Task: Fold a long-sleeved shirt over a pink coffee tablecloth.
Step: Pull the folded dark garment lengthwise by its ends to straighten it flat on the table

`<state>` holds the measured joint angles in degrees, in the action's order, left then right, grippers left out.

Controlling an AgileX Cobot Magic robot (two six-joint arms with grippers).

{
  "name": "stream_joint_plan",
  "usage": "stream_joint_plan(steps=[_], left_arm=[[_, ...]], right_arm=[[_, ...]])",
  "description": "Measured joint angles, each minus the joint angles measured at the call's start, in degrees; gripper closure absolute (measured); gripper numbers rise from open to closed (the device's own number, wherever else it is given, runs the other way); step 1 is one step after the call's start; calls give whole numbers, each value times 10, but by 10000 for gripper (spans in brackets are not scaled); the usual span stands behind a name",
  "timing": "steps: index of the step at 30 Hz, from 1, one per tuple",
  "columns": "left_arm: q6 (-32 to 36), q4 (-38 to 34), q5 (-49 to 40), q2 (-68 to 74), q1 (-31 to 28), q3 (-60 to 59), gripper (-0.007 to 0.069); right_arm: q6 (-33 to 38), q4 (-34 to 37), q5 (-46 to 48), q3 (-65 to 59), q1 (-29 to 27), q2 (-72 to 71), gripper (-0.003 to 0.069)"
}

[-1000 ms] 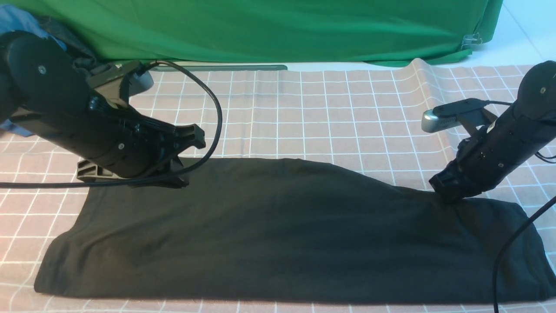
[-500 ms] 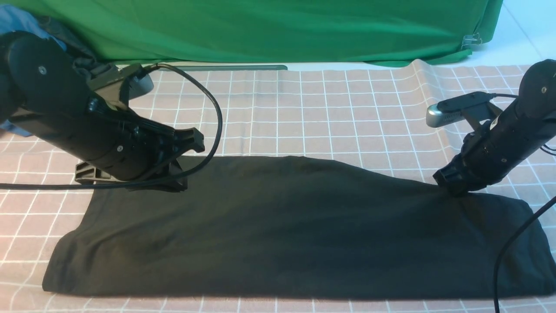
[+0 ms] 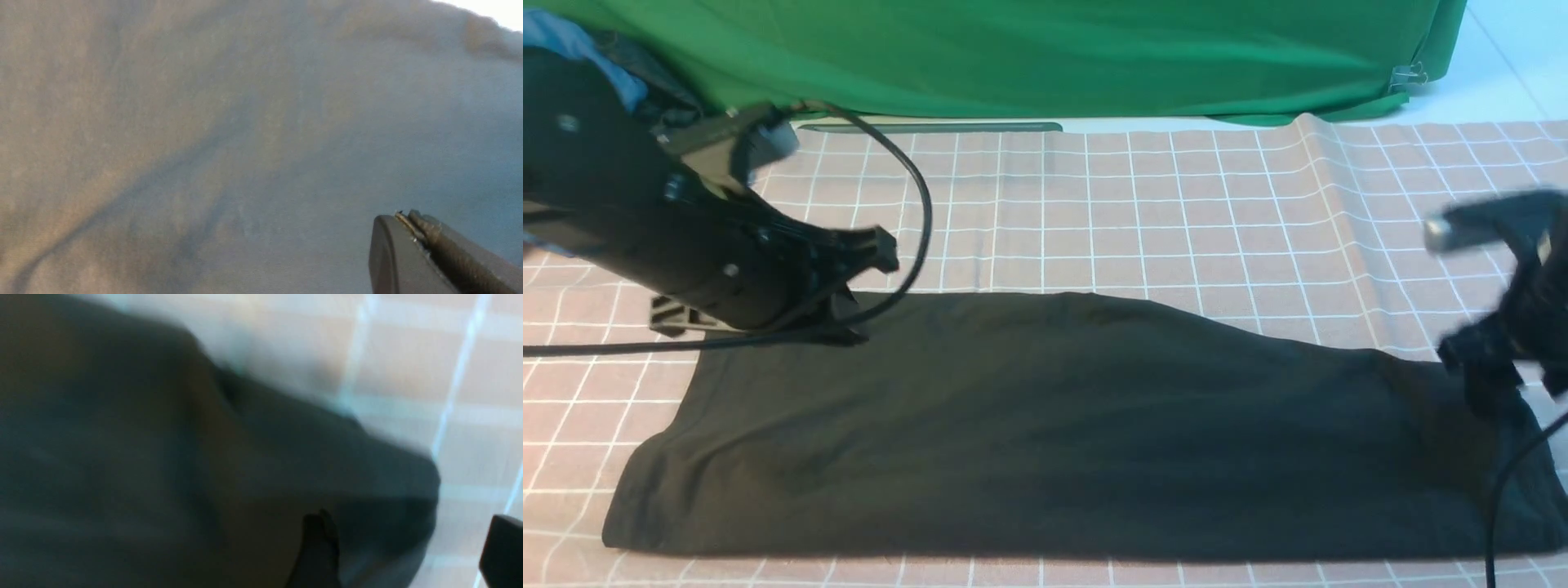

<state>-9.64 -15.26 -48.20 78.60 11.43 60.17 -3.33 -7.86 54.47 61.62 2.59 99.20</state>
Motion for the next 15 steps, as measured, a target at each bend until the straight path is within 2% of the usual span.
stream_joint_plan(steps=[5,15], left_arm=[[0,0,-10,-72,0,-8,611],[1,0,-16,-242,0,-94,611]], right_arm=[[-28,9,-70,-77,-1,2,117],[-71,-17,-126,-96,-1,-8,117]])
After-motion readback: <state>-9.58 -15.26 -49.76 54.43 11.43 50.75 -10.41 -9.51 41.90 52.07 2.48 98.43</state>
